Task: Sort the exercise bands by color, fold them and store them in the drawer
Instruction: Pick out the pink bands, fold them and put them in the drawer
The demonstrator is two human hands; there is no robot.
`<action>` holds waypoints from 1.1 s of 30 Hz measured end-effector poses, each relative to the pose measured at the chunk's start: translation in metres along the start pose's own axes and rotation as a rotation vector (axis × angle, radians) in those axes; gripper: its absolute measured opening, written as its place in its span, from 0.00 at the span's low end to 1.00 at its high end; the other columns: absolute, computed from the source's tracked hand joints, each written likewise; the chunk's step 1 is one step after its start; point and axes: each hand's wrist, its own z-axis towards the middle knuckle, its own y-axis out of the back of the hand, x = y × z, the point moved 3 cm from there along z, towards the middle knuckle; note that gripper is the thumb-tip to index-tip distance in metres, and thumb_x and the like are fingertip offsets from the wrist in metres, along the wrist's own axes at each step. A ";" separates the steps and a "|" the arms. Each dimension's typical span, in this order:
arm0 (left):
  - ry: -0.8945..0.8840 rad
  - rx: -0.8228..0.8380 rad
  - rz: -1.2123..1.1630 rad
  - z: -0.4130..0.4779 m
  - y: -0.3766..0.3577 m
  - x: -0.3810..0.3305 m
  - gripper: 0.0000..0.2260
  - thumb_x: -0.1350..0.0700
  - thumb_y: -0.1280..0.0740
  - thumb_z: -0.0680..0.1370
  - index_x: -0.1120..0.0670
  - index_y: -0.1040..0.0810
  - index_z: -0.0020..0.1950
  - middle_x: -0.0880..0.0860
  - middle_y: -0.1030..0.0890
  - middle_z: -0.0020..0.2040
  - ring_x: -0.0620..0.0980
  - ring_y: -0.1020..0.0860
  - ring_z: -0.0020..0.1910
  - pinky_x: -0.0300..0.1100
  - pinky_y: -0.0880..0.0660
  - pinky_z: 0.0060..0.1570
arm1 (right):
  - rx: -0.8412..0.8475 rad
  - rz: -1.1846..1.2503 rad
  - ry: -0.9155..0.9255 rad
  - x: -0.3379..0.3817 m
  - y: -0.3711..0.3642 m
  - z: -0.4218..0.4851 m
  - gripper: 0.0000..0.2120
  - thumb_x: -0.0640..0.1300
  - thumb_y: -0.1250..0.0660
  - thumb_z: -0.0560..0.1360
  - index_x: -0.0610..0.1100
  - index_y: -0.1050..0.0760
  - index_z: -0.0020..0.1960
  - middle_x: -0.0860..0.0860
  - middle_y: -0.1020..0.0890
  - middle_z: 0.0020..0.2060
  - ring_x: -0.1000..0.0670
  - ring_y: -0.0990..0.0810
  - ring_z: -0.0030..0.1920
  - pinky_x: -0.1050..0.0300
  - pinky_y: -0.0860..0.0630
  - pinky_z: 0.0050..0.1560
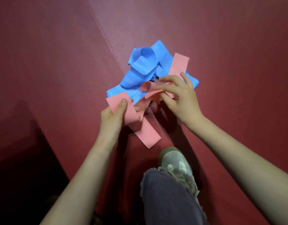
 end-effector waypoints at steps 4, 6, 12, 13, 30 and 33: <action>-0.029 -0.024 0.005 -0.001 -0.004 -0.006 0.11 0.54 0.43 0.80 0.53 0.23 0.43 0.46 0.17 0.28 0.43 0.20 0.27 0.34 0.21 0.33 | -0.096 0.207 -0.125 0.013 0.019 -0.005 0.11 0.44 0.40 0.70 0.44 0.19 0.41 0.55 0.19 0.41 0.63 0.24 0.42 0.52 0.49 0.74; -0.060 -0.019 0.014 -0.001 -0.006 -0.009 0.14 0.54 0.44 0.80 0.52 0.22 0.40 0.45 0.17 0.28 0.41 0.19 0.29 0.34 0.21 0.35 | -0.003 0.237 -0.084 0.029 0.020 -0.009 0.11 0.44 0.40 0.70 0.44 0.19 0.41 0.53 0.17 0.36 0.62 0.25 0.35 0.59 0.46 0.73; -0.078 0.084 -0.018 -0.005 -0.019 -0.018 0.15 0.54 0.46 0.81 0.54 0.23 0.41 0.46 0.18 0.28 0.41 0.20 0.31 0.35 0.23 0.37 | 0.567 0.667 -0.174 0.078 0.030 -0.014 0.05 0.37 0.32 0.71 0.44 0.19 0.43 0.50 0.21 0.31 0.54 0.26 0.35 0.62 0.28 0.43; -0.060 0.104 -0.053 -0.005 -0.022 -0.020 0.15 0.55 0.47 0.81 0.54 0.24 0.40 0.46 0.19 0.27 0.40 0.21 0.29 0.33 0.23 0.34 | 0.502 0.716 -0.199 0.081 0.030 -0.011 0.05 0.36 0.32 0.71 0.45 0.20 0.43 0.51 0.23 0.31 0.56 0.28 0.34 0.63 0.30 0.39; -0.065 0.229 0.012 -0.004 -0.022 -0.014 0.13 0.53 0.43 0.79 0.52 0.19 0.43 0.47 0.16 0.38 0.45 0.18 0.42 0.45 0.24 0.54 | 0.059 0.817 -0.581 0.057 -0.008 0.006 0.12 0.37 0.31 0.70 0.45 0.29 0.51 0.59 0.27 0.16 0.62 0.30 0.21 0.71 0.34 0.27; -0.051 0.247 -0.001 -0.003 -0.020 -0.011 0.13 0.53 0.43 0.79 0.52 0.19 0.45 0.49 0.15 0.42 0.47 0.18 0.46 0.44 0.23 0.54 | 0.029 0.797 -0.605 0.054 -0.013 -0.001 0.10 0.40 0.31 0.71 0.47 0.30 0.48 0.57 0.29 0.18 0.61 0.32 0.21 0.69 0.36 0.28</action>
